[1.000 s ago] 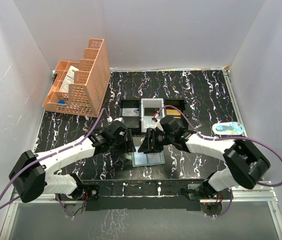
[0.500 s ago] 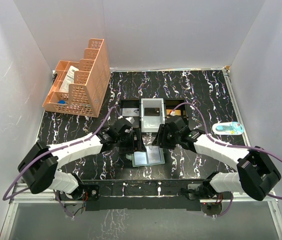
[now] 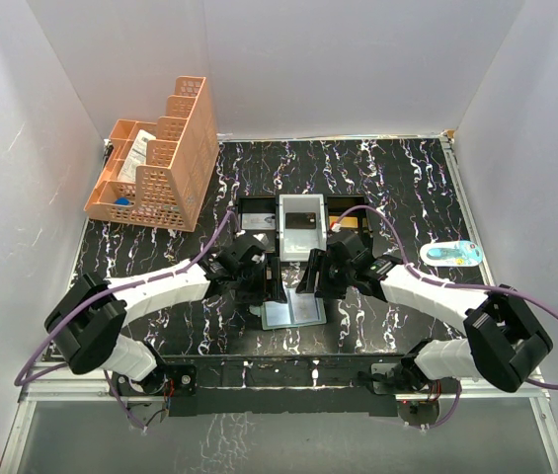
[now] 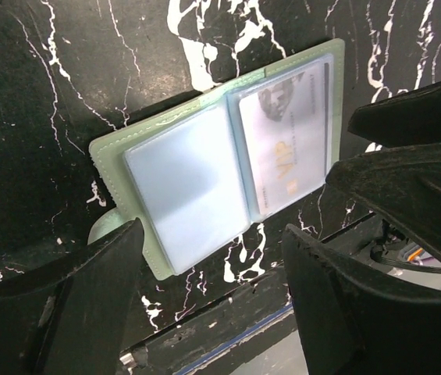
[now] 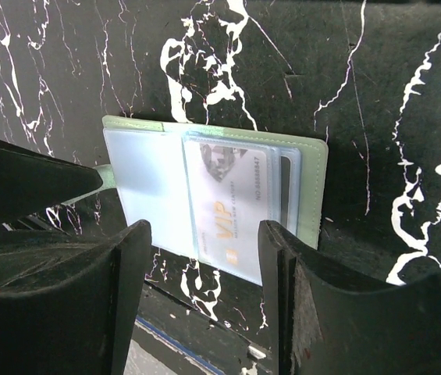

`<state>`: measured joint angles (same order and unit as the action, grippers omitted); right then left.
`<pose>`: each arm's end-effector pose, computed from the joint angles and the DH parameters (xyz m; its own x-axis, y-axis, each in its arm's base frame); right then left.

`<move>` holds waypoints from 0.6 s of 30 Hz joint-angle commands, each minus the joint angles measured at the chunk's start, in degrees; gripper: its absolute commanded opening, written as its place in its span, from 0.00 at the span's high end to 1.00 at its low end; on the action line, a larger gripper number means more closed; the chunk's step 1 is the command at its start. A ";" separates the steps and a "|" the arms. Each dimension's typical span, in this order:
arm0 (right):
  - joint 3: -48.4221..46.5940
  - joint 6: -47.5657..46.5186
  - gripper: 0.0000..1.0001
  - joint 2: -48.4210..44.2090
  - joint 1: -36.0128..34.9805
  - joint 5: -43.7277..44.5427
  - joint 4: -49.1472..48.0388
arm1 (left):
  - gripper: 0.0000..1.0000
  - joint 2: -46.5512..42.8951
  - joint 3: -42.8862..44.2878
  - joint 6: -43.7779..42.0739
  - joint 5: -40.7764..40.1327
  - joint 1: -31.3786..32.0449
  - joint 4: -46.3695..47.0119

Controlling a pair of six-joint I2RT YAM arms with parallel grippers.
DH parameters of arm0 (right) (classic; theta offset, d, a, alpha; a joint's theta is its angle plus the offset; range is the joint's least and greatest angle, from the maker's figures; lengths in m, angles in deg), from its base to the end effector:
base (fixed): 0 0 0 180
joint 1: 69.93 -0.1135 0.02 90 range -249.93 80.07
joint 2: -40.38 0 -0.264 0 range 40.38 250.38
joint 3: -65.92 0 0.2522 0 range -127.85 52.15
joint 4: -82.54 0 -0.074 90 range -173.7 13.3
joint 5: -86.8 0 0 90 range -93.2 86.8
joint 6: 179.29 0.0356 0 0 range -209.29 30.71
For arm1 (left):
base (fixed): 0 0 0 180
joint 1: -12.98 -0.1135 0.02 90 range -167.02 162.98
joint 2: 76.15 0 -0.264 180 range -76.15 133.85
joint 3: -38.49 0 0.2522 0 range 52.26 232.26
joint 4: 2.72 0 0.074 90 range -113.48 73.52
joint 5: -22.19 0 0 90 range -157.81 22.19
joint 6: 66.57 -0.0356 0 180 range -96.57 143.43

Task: Take the credit cards out of the card holder

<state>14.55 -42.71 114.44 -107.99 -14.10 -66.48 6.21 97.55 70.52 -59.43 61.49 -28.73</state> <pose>0.1885 0.1562 0.1823 -0.9398 0.1700 -0.2966 -0.0160 0.8447 0.5350 0.1867 -0.2190 0.1926 -0.9309 -0.0412 -0.3630 0.1795 0.8138 -0.5528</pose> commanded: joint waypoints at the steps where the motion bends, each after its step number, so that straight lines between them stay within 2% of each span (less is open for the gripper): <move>1: 0.08 -0.85 0.45 0.54 0.23 -0.73 -2.86 | 0.31 1.00 -0.22 -0.85 -1.18 0.25 -2.08; 5: 0.01 -1.09 0.46 0.45 0.23 -1.31 -3.21 | 0.35 1.92 -0.20 -1.55 -1.53 0.27 -2.35; 14: 0.09 -0.25 0.52 1.49 0.22 -0.43 -2.40 | 0.52 4.25 0.20 -1.81 -1.54 0.26 -3.60; 18: -0.07 -0.62 0.53 1.86 0.26 2.48 -0.63 | 0.58 5.55 1.37 -3.33 -2.74 0.24 -5.91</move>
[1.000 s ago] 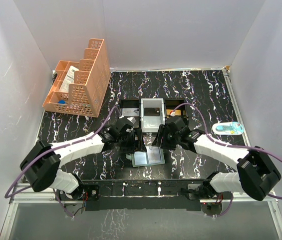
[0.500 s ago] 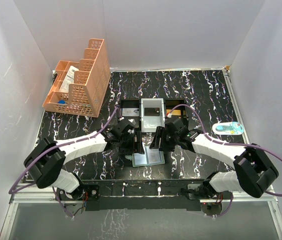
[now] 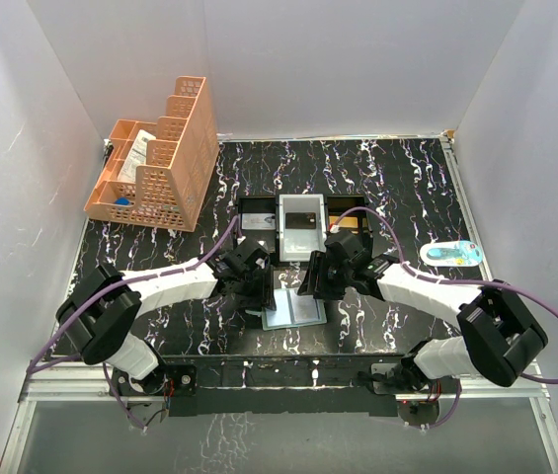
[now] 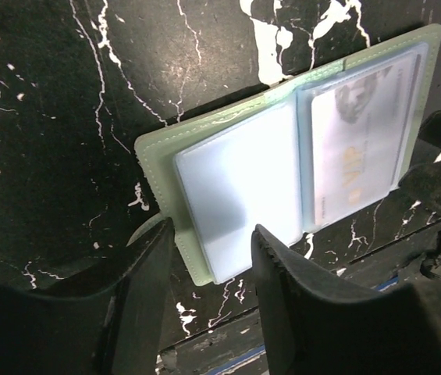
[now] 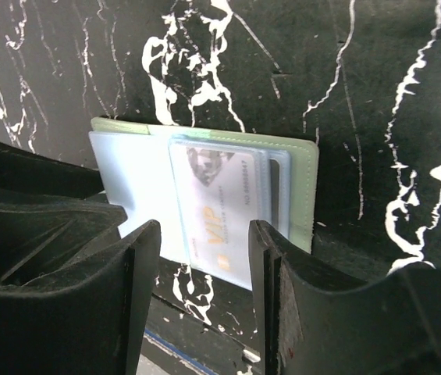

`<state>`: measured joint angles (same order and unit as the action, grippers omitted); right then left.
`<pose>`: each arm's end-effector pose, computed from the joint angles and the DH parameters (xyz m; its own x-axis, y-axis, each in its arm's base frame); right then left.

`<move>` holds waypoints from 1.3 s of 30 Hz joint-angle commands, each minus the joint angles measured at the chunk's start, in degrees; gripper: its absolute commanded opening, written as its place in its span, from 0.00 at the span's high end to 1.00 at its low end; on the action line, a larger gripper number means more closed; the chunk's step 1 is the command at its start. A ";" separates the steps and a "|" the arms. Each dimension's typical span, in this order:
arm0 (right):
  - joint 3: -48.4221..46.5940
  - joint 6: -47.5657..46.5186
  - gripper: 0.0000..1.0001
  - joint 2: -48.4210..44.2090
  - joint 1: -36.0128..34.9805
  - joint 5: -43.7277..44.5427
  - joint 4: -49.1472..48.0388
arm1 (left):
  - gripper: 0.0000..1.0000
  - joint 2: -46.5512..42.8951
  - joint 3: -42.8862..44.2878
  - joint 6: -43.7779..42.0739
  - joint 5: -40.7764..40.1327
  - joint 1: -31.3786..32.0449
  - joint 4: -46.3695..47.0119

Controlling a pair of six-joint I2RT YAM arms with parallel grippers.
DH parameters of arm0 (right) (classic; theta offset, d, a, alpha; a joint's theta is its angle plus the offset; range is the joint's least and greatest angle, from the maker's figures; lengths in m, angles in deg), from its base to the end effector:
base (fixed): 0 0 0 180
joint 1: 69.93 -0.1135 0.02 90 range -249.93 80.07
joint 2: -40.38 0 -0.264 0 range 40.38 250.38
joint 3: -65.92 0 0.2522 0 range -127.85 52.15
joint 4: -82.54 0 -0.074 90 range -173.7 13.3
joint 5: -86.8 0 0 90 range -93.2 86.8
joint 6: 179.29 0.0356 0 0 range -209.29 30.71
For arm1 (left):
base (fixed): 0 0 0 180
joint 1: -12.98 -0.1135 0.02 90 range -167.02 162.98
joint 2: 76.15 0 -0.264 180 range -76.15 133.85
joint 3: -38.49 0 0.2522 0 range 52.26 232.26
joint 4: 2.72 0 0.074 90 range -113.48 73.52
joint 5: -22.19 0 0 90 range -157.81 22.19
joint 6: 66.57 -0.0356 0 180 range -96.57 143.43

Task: Take the credit cards out of the card holder

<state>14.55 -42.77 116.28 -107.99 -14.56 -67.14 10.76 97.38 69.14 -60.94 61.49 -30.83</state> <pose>0.1908 0.1583 0.1758 -0.9463 0.1626 -0.2793 -0.0102 0.8488 0.5286 0.1885 -0.2196 0.1678 -0.9481 -0.0008 -0.3181 0.1564 0.8696 -0.4683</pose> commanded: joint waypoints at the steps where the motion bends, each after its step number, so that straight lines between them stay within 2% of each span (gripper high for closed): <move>1: 0.11 -0.64 0.54 -0.15 0.19 3.11 -0.11 | 0.59 1.43 1.95 -2.40 -1.72 0.30 -4.82; 6: 0.33 -1.23 0.54 0.67 0.24 3.43 0.59 | 0.64 2.29 2.75 -3.22 -2.10 0.35 -5.93; 14: 2.01 -0.85 0.59 3.21 0.21 -0.52 -3.26 | 0.66 2.50 2.22 -3.26 -1.01 0.35 -4.69; 19: 2.03 -1.01 0.68 4.07 0.21 -1.75 -3.84 | 0.68 2.70 1.80 -3.39 -0.41 0.35 -4.42; 25: 1.22 -1.56 0.73 1.64 0.21 -0.36 -1.77 | 0.70 3.09 2.47 -3.60 -0.39 0.34 -4.98; 35: 1.90 -0.68 0.86 1.62 0.26 -4.71 -5.04 | 0.71 1.71 1.81 -2.39 0.50 0.33 -2.88; 39: 2.50 0.03 0.87 1.11 0.23 -6.08 -6.51 | 0.71 1.53 2.01 -2.51 0.29 0.30 -3.41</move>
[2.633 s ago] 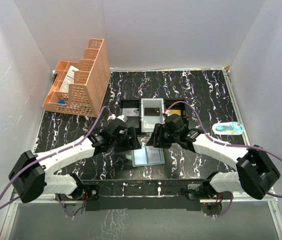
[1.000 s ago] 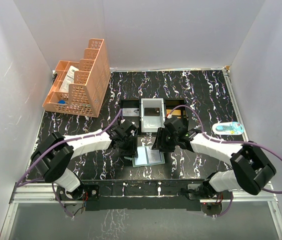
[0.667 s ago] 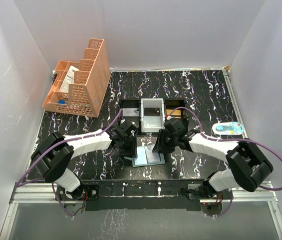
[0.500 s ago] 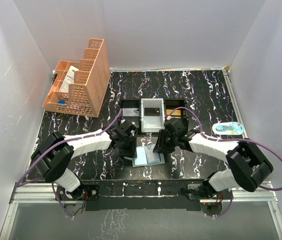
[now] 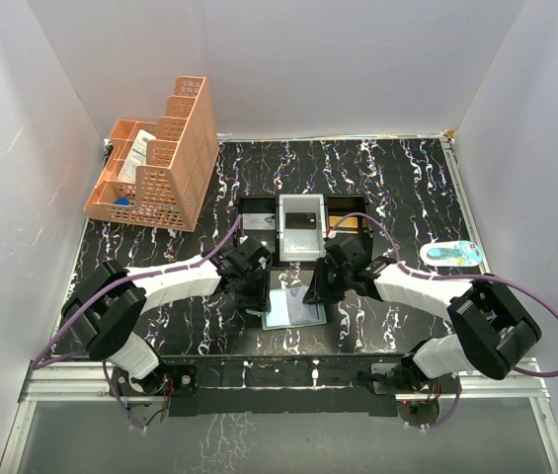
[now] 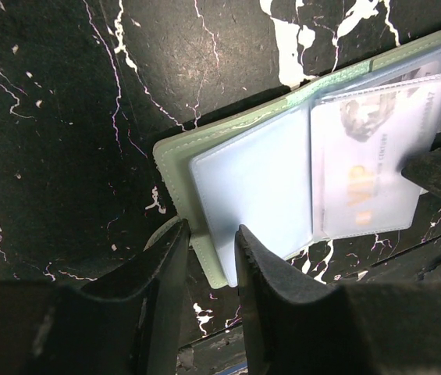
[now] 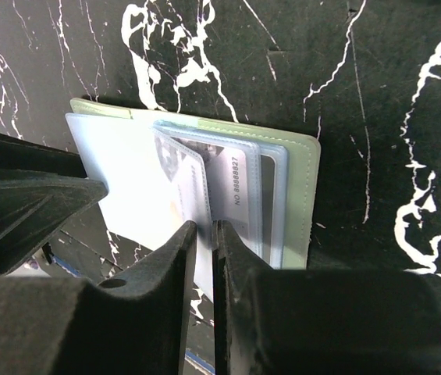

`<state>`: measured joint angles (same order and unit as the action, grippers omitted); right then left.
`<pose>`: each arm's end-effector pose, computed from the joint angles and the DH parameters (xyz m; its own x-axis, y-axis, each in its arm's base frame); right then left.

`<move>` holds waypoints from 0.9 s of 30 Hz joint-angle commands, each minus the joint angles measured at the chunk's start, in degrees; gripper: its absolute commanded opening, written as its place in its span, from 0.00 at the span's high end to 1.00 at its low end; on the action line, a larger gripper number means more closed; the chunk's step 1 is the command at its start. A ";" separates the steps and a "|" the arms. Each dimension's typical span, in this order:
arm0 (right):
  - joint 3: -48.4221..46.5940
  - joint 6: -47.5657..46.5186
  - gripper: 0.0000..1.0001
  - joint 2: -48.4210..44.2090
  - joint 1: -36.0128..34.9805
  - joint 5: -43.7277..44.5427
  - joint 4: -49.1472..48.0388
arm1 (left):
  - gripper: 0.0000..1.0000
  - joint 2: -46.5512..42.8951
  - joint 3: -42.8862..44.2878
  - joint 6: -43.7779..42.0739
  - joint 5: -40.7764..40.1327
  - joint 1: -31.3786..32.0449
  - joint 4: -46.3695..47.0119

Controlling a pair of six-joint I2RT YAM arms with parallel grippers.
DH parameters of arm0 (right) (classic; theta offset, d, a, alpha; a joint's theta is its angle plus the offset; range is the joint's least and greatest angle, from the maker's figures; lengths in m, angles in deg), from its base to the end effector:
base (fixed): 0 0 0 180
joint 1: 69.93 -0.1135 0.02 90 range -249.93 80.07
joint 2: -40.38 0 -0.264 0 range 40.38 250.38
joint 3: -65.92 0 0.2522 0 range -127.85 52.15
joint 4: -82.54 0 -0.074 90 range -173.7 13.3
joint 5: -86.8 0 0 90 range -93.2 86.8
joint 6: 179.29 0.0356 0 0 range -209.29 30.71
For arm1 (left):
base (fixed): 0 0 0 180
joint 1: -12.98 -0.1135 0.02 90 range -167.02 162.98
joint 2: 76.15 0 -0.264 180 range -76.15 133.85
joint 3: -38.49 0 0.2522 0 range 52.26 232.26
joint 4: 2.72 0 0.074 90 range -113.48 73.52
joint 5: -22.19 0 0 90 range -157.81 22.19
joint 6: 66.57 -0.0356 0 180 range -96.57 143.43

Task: Take the credit cards out of the card holder

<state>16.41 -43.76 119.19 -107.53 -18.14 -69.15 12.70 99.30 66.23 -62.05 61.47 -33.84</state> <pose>0.1899 0.1578 0.1575 -0.9675 0.1252 -0.2199 -0.0122 0.8449 0.5348 0.1918 -0.2221 0.1649 -0.9469 0.0499 -0.3176 0.1851 0.8924 -0.4115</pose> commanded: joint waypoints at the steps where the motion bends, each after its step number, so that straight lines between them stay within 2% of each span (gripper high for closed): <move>1: 0.75 1.28 0.87 -1.89 -0.20 -2.74 -4.78 | 0.72 -0.46 0.00 0.35 1.39 0.37 -0.53; 11: 0.33 1.57 0.89 -4.30 -0.25 -0.63 -2.81 | 0.72 -0.60 -0.03 0.35 1.20 0.35 -0.89; 14: 0.06 1.70 0.87 -5.65 -0.24 -4.21 -5.47 | 0.72 -0.69 0.12 0.35 0.78 0.38 -1.24; 19: -1.12 2.79 0.77 -3.91 -0.20 -9.59 -8.69 | 0.72 -1.66 -0.07 0.57 0.22 0.34 -1.05; 23: -1.50 2.39 0.79 -2.17 -0.26 -11.17 -9.58 | 0.72 -1.73 0.14 0.52 0.28 0.31 -1.27; 27: -1.78 2.39 0.79 0.00 -0.33 -17.27 -13.45 | 0.72 -2.66 -0.15 0.93 -0.44 0.31 -1.23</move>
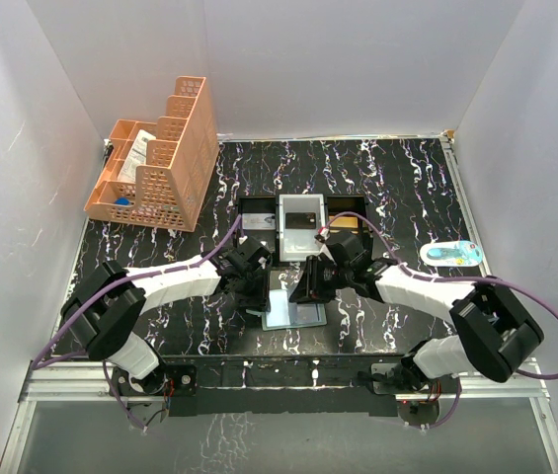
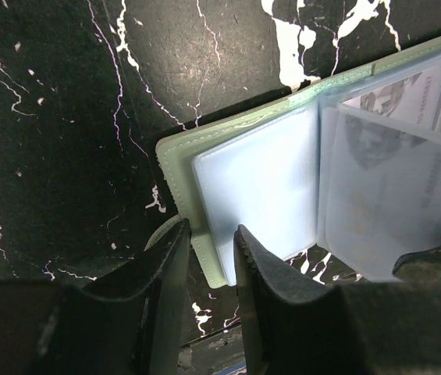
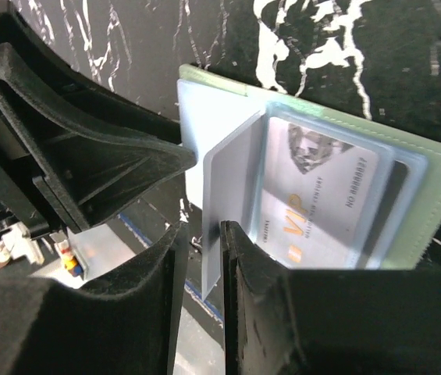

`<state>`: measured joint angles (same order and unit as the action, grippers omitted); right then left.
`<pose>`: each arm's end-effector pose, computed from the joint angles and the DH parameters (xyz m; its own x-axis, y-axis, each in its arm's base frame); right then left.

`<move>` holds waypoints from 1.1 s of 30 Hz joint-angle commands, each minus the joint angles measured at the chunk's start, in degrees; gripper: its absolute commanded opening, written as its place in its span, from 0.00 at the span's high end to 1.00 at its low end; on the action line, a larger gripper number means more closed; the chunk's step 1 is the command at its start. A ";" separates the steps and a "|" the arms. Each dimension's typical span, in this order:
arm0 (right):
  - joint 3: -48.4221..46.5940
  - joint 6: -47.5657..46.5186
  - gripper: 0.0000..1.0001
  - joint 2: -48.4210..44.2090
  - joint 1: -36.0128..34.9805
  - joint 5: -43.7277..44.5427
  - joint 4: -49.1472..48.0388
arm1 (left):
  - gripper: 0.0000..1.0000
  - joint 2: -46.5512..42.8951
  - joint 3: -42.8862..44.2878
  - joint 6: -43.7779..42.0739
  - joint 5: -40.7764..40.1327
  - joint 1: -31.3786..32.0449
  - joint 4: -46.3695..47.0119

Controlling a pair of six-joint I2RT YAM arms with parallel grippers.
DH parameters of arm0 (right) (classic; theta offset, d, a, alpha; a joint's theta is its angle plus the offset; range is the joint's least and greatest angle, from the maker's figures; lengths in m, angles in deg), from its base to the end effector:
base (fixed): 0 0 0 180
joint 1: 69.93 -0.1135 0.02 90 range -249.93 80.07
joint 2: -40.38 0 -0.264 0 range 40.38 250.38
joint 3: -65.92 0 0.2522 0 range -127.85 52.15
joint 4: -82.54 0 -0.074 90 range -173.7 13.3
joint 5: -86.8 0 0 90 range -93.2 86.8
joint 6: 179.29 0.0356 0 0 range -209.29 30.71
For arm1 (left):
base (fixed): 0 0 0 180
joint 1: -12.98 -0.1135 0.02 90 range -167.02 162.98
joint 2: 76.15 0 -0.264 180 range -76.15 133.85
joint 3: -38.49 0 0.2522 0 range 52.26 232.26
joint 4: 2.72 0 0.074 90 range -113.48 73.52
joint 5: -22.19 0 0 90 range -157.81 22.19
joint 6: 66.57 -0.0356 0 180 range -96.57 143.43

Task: Take the credit cards out of the card holder

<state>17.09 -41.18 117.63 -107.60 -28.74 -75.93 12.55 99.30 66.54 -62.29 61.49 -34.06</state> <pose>0.1900 0.1660 0.1697 -0.9785 0.0931 -0.1840 -0.0637 0.7119 0.6994 0.1915 -0.2217 0.1654 -0.9474 0.0444 -0.3170 0.1791 0.8943 -0.4100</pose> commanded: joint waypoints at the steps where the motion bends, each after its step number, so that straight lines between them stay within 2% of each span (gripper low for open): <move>1: -2.54 -0.07 0.78 1.82 -0.41 -7.02 -6.99 | 0.72 -2.91 -0.28 0.80 -0.55 0.30 -1.04; 7: -2.99 -0.12 0.76 3.17 -0.61 -8.48 -7.95 | 0.71 -4.34 -0.13 1.59 -2.64 0.34 -2.19; 11: -1.86 2.40 0.64 4.61 -1.06 -13.23 -13.89 | 0.69 -7.95 -1.68 3.95 -6.71 0.36 -3.29; 13: -2.10 2.85 0.63 6.19 -1.25 -14.38 -15.44 | 0.66 -10.69 -3.16 5.42 -8.73 0.35 -3.40; 17: -2.77 2.40 0.63 6.00 -1.70 -11.60 -13.90 | 0.61 -15.73 -4.28 7.13 -12.01 0.30 -5.25; 19: -3.52 1.84 0.63 4.95 -1.69 -6.36 -10.29 | 0.58 -17.22 -4.54 7.10 -12.41 0.30 -5.29; 24: -3.97 2.14 0.63 2.68 -1.70 4.43 -2.78 | 0.51 -17.80 -4.27 4.18 -8.01 0.34 -0.43; 29: -3.40 2.76 0.62 1.42 -1.68 7.95 -0.93 | 0.49 -13.99 -2.22 1.82 -2.09 0.35 3.84; 33: -3.42 2.65 0.62 2.58 -1.70 7.46 -0.68 | 0.49 -11.99 -1.42 1.27 1.37 0.30 5.65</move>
<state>15.51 -38.68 120.67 -109.24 -23.63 -77.02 -0.45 95.76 69.58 -66.07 61.53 -31.48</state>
